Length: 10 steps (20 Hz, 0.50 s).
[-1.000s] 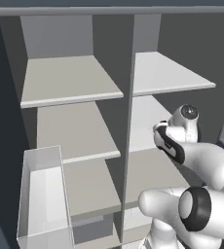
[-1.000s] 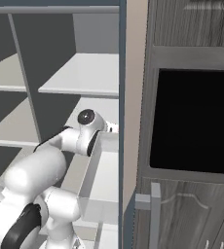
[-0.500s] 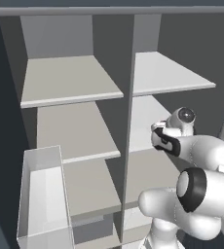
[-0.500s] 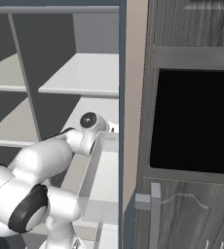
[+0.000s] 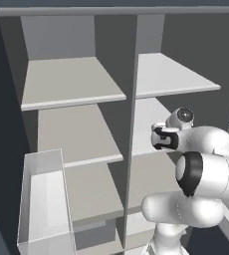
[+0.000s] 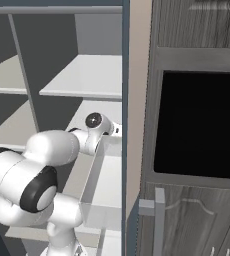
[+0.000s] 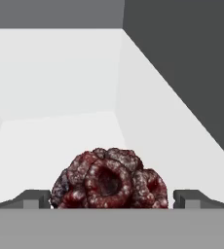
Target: Take the cakes from the fridge and place them on the empty tray on the dining counter.
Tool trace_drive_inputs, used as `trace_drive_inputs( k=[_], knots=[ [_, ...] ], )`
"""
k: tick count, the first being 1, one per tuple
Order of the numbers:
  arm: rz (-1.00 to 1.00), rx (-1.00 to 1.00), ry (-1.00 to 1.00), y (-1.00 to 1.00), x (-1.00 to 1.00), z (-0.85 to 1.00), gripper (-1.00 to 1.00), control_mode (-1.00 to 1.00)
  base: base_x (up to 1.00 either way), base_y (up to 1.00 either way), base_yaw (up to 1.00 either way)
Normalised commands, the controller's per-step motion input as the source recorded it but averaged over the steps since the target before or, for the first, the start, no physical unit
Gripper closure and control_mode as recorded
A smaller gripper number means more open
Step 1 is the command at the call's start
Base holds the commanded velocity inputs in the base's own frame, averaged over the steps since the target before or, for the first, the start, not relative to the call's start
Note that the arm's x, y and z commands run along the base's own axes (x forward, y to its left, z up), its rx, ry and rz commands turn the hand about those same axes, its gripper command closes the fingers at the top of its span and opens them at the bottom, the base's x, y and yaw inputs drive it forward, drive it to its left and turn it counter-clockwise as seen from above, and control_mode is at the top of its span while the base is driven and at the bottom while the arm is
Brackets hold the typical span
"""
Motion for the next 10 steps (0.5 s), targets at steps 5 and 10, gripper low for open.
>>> trace_drive_inputs(
  k=[5, 10],
  knots=[
    [0.0, 0.0, 0.07, 0.0, 0.0, -0.26, -1.0, -1.0, 0.0, 0.0, 0.0],
    [0.0, 0.0, 0.01, 0.0, 0.15, -0.22, -1.0, -1.0, 0.0, 0.0, 0.0]
  ],
)
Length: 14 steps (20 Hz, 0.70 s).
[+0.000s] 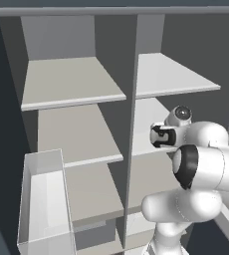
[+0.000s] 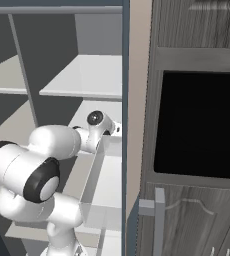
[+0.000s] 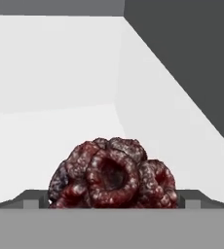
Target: Take the cakes from the fridge and place them on the empty tray on the dining counter.
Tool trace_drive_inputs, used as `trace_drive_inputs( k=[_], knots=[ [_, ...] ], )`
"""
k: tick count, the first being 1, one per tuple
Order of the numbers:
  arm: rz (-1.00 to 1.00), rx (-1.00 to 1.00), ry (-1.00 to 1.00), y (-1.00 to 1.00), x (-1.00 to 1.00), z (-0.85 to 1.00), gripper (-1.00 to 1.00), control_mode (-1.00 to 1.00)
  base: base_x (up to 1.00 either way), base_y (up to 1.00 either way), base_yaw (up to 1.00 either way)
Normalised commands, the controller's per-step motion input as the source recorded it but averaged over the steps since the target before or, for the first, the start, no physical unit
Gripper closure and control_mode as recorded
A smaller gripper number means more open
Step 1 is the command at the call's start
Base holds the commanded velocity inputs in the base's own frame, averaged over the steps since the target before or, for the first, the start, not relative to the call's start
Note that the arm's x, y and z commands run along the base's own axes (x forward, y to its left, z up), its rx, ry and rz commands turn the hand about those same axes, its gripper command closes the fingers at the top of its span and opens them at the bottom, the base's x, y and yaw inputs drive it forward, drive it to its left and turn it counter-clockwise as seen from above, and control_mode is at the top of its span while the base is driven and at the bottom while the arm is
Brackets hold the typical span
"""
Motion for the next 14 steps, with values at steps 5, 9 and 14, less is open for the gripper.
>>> trace_drive_inputs(
  k=[5, 9, 14],
  knots=[
    [0.0, 0.0, 0.03, 0.0, 0.12, -0.28, 1.0, -1.0, 0.0, 0.0, 0.0],
    [0.0, 0.0, 0.03, 0.0, 0.0, -0.37, 1.0, -1.0, 0.0, 0.0, 0.0],
    [0.0, 0.0, 0.0, 0.0, 0.0, -0.02, 1.0, -1.0, 0.0, 0.0, 0.0]
  ],
)
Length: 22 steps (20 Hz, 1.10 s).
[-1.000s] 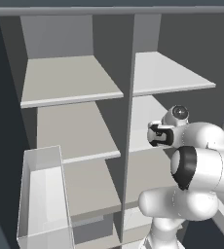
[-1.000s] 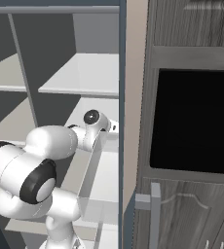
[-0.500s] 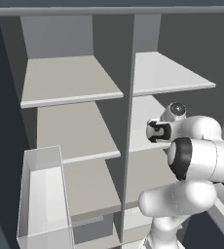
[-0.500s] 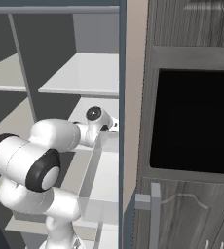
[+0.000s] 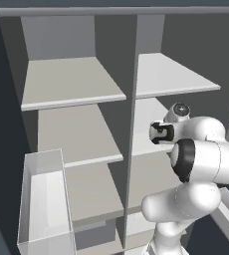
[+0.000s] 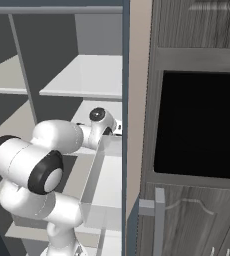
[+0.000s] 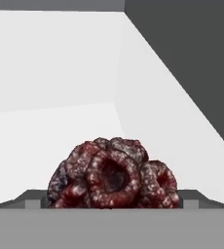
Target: Take the cakes from the fridge and place them on the empty tray on the dining counter.
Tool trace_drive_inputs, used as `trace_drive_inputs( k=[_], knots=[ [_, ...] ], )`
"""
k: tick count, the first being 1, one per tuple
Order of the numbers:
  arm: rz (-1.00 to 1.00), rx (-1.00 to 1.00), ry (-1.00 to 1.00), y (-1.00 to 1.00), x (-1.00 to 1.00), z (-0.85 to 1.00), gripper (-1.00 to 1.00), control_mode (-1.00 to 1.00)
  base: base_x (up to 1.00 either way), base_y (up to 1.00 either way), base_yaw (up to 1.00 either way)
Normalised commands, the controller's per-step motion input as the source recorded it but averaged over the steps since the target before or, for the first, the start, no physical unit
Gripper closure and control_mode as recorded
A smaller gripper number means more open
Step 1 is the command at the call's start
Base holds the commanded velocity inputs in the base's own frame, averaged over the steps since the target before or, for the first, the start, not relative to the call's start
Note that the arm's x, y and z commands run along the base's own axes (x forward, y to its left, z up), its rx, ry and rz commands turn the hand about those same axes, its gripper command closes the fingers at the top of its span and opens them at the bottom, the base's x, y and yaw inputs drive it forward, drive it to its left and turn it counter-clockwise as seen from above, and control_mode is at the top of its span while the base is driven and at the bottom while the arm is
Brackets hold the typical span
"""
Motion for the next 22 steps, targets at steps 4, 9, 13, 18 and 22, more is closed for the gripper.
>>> trace_drive_inputs(
  k=[4, 9, 13, 18, 22],
  knots=[
    [0.0, 0.0, 0.0, 0.07, -0.24, -0.01, 1.0, -1.0, 0.0, 0.0, 0.0],
    [0.03, -0.01, 0.0, 0.31, -0.49, 0.0, 1.0, -1.0, 0.0, 0.0, 0.0],
    [0.07, -0.04, 0.0, 0.36, -0.27, 0.33, 1.0, -1.0, 0.0, 0.0, 0.0],
    [0.04, -0.01, 0.11, 0.16, -0.29, 0.51, 1.0, -1.0, 0.0, 0.0, 0.0],
    [0.08, -0.07, 0.01, 0.35, -0.69, 0.12, 1.0, -1.0, 0.0, 0.0, 0.0]
  ],
)
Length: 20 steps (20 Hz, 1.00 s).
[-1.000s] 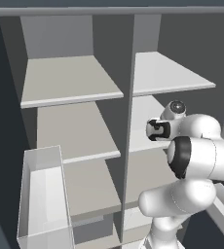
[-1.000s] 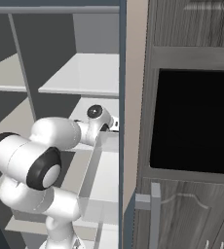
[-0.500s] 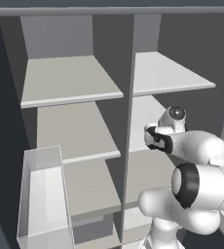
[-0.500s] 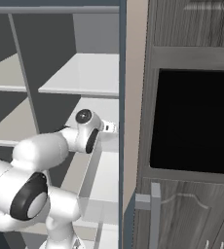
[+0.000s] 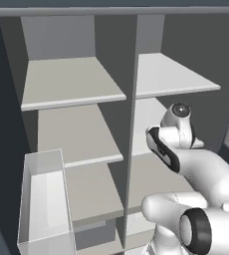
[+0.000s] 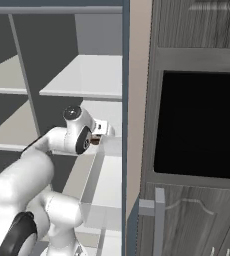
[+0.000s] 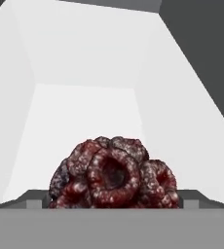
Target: Take the cakes from the fridge and place them on the empty tray on the dining counter.
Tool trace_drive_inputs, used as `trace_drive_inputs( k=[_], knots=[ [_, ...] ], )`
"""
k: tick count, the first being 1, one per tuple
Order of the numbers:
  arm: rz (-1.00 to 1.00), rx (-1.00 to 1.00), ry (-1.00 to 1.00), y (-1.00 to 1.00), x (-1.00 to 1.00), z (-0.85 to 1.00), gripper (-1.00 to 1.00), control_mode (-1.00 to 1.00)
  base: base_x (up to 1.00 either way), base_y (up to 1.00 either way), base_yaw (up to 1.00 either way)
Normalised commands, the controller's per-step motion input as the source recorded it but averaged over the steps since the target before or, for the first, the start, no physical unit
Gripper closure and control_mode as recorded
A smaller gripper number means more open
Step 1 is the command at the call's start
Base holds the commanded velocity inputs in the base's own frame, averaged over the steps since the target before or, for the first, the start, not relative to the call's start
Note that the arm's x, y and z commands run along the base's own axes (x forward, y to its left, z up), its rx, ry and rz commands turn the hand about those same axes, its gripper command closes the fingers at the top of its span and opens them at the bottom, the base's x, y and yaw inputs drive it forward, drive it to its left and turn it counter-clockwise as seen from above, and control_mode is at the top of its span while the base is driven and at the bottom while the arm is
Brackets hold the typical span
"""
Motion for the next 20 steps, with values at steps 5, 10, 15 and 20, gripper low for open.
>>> trace_drive_inputs(
  k=[5, 10, 15, 20],
  knots=[
    [0.07, -0.11, -0.19, 0.4, -0.83, 0.07, 1.0, -1.0, 0.0, 0.0, 0.0],
    [0.06, -0.02, -0.13, 0.07, -0.94, 0.41, 1.0, -1.0, 0.0, 0.0, 0.0],
    [0.08, 0.03, -0.01, 0.0, -0.79, 0.71, 1.0, -1.0, 0.0, 0.0, 0.0],
    [0.1, 0.1, 0.04, 0.03, -0.84, 0.55, 1.0, -1.0, 0.0, 0.0, 0.0]
  ],
)
